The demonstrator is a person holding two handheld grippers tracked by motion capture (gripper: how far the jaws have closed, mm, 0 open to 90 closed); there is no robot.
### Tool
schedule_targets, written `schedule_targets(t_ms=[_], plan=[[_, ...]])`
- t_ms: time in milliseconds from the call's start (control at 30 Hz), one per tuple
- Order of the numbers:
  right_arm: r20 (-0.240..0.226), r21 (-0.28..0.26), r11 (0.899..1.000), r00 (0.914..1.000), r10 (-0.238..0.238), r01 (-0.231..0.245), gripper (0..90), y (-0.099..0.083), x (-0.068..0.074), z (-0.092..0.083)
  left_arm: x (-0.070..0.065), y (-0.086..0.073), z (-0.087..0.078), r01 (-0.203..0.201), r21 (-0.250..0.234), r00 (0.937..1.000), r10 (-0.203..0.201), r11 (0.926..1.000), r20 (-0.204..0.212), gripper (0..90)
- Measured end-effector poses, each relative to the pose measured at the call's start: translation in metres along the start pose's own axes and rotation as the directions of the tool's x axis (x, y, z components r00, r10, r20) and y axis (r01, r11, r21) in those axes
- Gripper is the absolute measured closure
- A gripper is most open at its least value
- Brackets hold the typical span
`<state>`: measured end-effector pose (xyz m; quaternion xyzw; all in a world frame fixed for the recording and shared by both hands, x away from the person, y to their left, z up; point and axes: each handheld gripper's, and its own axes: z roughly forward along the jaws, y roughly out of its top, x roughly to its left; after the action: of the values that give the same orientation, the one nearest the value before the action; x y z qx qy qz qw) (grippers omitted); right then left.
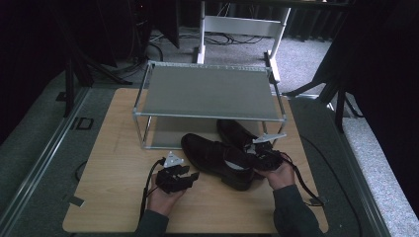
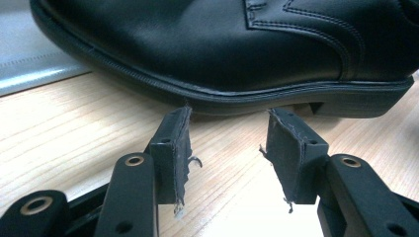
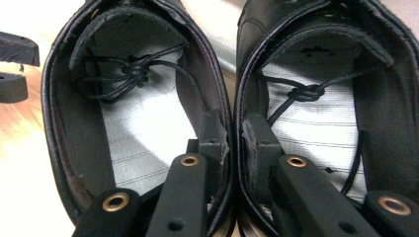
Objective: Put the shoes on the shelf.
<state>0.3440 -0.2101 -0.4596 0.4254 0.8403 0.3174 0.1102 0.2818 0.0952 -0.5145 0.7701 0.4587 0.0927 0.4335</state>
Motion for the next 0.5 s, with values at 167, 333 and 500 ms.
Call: schedule_targets(t_ms=[167,333,500], plan=[[-0.004,-0.005,1.000,1.0000,0.003,-0.003,80.5,0.006,0.001,0.006,0.002,0.001,0.000,0.004,-0.003,0.9999,-0.005,1.0000,-0.013,51.3],[-0.003,-0.014,1.000,0.9999,0.015,-0.015,80.5,0.011,0.002,0.010,0.002,0.004,0.002,0.012,-0.006,0.9994,-0.012,0.9999,-0.034,52.0],[-0.003,-0.022,1.000,0.9999,0.016,-0.016,80.4,0.016,0.002,0.013,-0.001,0.010,0.008,0.001,-0.009,0.9981,-0.001,1.0000,-0.061,56.0]])
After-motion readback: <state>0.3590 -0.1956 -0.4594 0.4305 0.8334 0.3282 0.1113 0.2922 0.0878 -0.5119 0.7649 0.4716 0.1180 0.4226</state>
